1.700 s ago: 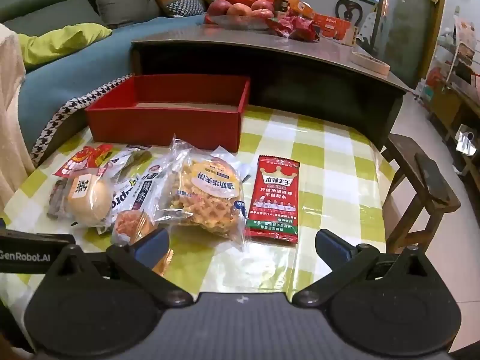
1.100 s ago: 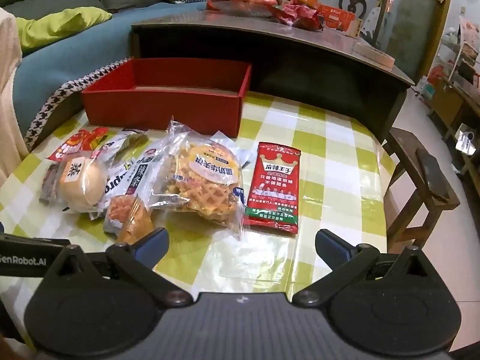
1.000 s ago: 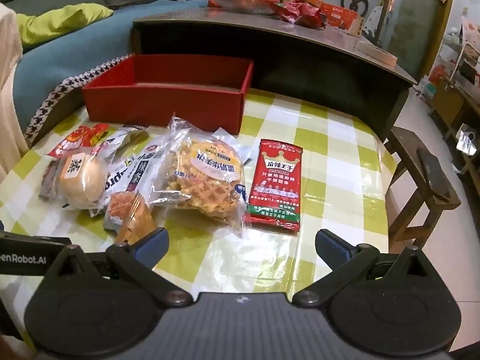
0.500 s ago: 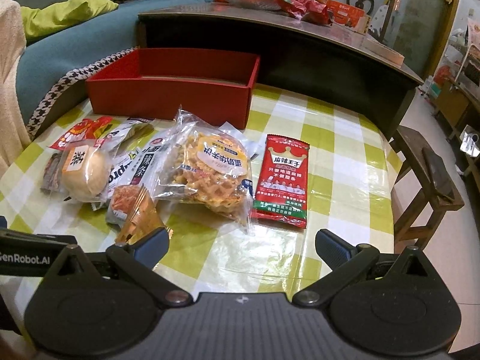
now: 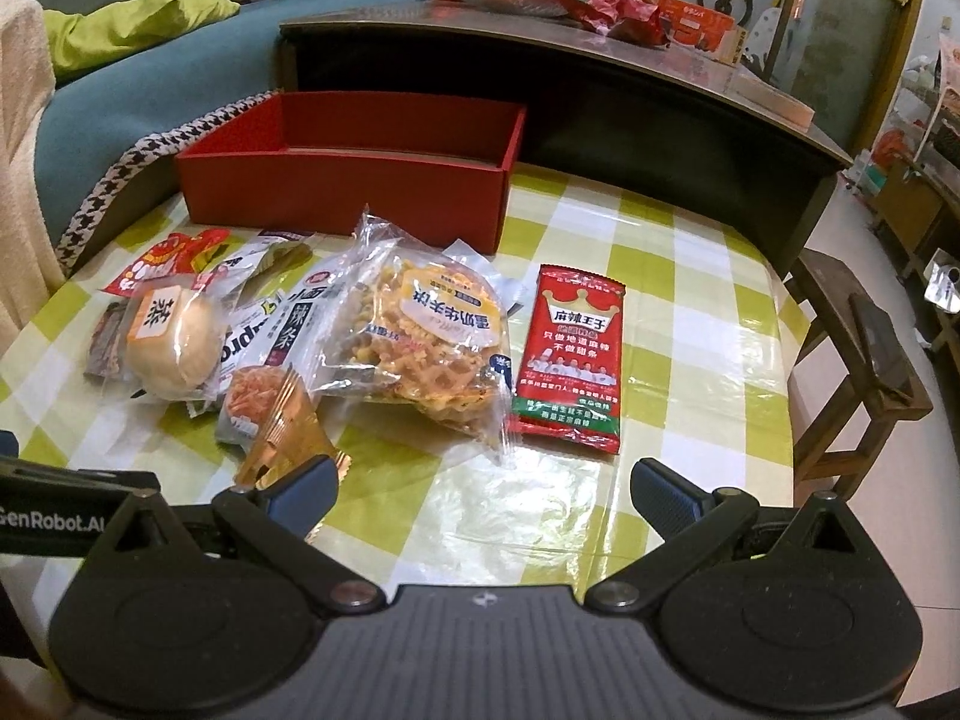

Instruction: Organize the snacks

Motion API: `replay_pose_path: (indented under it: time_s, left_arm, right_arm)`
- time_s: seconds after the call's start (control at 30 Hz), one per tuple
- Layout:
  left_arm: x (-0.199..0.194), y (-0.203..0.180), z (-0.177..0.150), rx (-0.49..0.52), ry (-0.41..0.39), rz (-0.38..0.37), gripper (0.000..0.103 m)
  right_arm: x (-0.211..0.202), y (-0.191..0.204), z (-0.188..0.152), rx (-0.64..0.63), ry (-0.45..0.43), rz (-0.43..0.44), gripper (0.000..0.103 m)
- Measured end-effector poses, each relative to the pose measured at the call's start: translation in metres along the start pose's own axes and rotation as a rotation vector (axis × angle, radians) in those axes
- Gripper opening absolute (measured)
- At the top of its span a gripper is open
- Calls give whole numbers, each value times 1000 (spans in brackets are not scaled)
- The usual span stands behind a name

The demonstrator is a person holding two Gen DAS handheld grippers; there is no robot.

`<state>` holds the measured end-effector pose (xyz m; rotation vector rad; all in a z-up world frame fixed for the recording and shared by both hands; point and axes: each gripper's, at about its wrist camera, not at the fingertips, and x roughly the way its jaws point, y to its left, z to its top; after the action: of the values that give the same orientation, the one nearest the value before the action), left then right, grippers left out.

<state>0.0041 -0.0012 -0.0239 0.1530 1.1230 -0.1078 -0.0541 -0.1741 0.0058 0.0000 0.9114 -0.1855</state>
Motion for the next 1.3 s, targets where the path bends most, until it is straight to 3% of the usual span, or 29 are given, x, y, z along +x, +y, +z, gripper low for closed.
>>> replay_pose_path:
  time_s: [0.5,1.3]
  left_arm:
    - [6,7,3,-15,27,-22,102]
    - [23,26,8,-59,69,-23,102]
  right_arm:
    - [7,-3,2,22,28,11,103]
    - [19,15,20,28,29,123,103]
